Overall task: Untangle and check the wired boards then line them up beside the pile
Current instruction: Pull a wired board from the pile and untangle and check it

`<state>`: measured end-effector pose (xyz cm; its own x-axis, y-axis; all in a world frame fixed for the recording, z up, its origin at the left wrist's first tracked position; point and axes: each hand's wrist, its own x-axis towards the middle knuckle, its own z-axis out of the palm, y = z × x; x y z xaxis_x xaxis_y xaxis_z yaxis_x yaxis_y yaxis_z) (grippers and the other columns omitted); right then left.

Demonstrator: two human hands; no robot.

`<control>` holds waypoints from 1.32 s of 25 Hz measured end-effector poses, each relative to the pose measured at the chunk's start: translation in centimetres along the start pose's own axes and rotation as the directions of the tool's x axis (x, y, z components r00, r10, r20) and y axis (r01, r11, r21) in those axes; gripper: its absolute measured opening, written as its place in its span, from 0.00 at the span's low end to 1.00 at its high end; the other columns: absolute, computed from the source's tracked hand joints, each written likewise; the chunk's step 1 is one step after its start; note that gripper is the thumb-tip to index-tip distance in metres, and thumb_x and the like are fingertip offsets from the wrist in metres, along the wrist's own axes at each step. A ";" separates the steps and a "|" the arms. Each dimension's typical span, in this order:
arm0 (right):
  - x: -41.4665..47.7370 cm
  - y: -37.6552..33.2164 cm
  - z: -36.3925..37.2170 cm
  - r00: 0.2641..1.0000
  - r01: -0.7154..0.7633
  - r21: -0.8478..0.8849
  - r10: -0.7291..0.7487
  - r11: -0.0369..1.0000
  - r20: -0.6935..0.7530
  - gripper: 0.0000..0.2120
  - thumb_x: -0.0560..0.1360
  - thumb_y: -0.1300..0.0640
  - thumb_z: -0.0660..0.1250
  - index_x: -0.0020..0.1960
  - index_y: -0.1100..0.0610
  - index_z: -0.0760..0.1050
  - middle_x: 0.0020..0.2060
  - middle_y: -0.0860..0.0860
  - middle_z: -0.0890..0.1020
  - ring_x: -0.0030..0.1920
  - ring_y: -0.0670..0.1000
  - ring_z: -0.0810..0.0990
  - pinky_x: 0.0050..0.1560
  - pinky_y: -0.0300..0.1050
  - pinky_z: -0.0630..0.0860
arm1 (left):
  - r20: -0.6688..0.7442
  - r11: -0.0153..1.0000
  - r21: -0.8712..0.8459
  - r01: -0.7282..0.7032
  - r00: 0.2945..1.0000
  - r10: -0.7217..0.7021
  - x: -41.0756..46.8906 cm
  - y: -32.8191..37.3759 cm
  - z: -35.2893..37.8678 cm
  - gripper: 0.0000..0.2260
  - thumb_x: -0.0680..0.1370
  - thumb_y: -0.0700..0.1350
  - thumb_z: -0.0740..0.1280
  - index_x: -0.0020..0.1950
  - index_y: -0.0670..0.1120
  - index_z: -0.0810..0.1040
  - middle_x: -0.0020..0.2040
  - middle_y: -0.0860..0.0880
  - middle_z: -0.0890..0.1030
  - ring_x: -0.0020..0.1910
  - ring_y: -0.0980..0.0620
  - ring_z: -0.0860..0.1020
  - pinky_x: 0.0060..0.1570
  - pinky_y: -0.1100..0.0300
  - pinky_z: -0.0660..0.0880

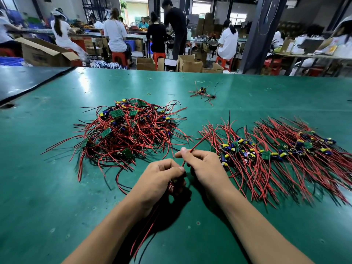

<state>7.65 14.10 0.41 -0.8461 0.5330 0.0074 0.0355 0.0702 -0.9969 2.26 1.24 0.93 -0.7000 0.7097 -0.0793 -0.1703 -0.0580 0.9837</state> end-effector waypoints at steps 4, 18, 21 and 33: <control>0.5 0.0 -0.1 0.990 -0.003 -0.076 -0.008 0.997 -0.140 0.20 0.80 0.41 0.65 0.37 0.50 0.86 0.27 0.49 0.69 0.26 0.46 0.65 0.28 0.39 0.62 | 0.012 0.998 0.060 -0.025 1.000 0.024 0.0 0.1 0.3 0.09 0.78 0.35 0.65 0.37 0.40 0.74 0.27 0.48 0.76 0.24 0.53 0.72 0.25 0.65 0.68; -0.6 -0.5 -0.4 0.967 -0.129 0.007 0.125 0.992 0.221 0.17 0.80 0.42 0.65 0.47 0.51 0.87 0.40 0.55 0.87 0.39 0.49 0.85 0.39 0.41 0.79 | -0.046 0.980 0.181 -0.085 0.994 0.095 -0.5 -0.2 0.3 0.11 0.78 0.38 0.67 0.42 0.30 0.78 0.39 0.46 0.83 0.33 0.50 0.77 0.36 0.58 0.72; -0.2 -0.2 -0.7 0.993 -0.001 -0.144 0.018 0.990 0.117 0.20 0.80 0.40 0.64 0.40 0.50 0.87 0.33 0.51 0.85 0.32 0.47 0.78 0.36 0.41 0.72 | -0.029 0.982 0.180 -0.056 0.998 0.062 -0.4 -0.1 0.0 0.10 0.77 0.39 0.68 0.37 0.37 0.77 0.30 0.51 0.78 0.26 0.51 0.71 0.30 0.60 0.67; 1.6 -1.0 -2.9 0.953 -0.248 0.577 0.301 0.778 0.004 0.31 0.83 0.42 0.56 0.31 0.59 0.81 0.25 0.49 0.67 0.18 0.43 0.57 0.18 0.35 0.56 | 0.129 0.986 0.166 -0.003 0.992 -0.018 -1.2 0.5 0.0 0.11 0.76 0.43 0.69 0.33 0.47 0.79 0.28 0.45 0.77 0.25 0.51 0.73 0.27 0.64 0.68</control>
<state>7.82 17.31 1.64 -0.7982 0.5259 -0.2938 -0.0693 -0.5647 -0.8224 3.00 0.40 1.57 -0.6018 0.7951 -0.0761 -0.0503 0.0573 0.9971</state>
